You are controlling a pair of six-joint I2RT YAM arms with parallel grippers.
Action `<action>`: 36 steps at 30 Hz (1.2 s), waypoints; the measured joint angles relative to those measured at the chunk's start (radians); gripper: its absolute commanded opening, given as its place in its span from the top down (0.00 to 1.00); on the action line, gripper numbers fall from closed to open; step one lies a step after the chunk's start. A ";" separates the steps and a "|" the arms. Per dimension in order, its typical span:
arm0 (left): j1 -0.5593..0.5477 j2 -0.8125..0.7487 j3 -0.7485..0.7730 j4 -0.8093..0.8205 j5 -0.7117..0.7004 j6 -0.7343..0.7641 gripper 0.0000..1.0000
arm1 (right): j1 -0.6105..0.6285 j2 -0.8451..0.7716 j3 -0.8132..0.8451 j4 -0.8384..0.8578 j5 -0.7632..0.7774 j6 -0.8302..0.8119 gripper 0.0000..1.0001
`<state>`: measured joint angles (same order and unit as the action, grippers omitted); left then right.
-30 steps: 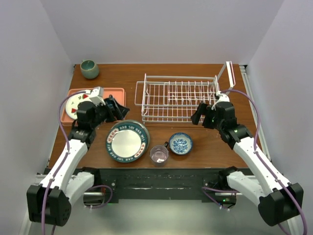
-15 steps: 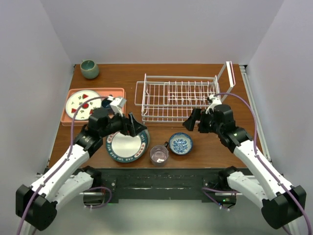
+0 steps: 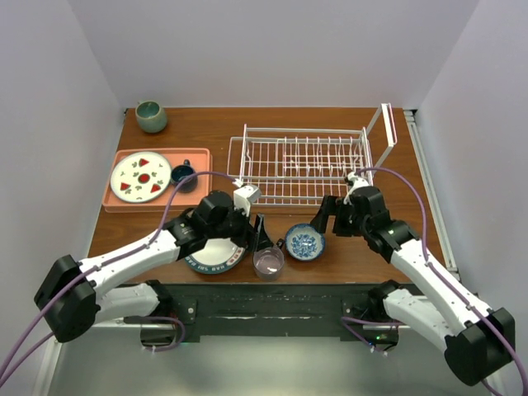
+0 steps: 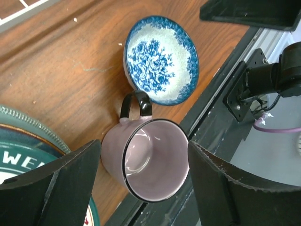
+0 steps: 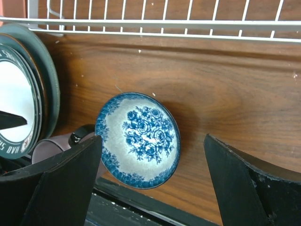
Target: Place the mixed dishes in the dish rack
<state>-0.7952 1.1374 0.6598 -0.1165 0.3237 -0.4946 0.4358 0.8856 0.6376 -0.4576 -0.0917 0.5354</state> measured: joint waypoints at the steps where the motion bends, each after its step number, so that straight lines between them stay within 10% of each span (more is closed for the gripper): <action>1: -0.005 0.003 0.003 0.004 -0.008 0.001 0.22 | 0.000 0.000 -0.003 -0.001 0.000 0.001 0.09; 22: -0.020 -0.038 0.023 -0.005 -0.174 0.010 0.16 | 0.002 0.180 -0.151 0.100 0.011 0.110 0.43; 36: -0.023 -0.029 0.058 0.036 -0.128 0.065 0.17 | 0.007 0.175 -0.151 0.099 0.054 0.114 1.00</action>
<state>-0.8181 1.1088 0.7181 -0.0807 0.1959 -0.4297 0.4427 1.0603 0.4870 -0.3588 -0.0376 0.6495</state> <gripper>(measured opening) 0.835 0.053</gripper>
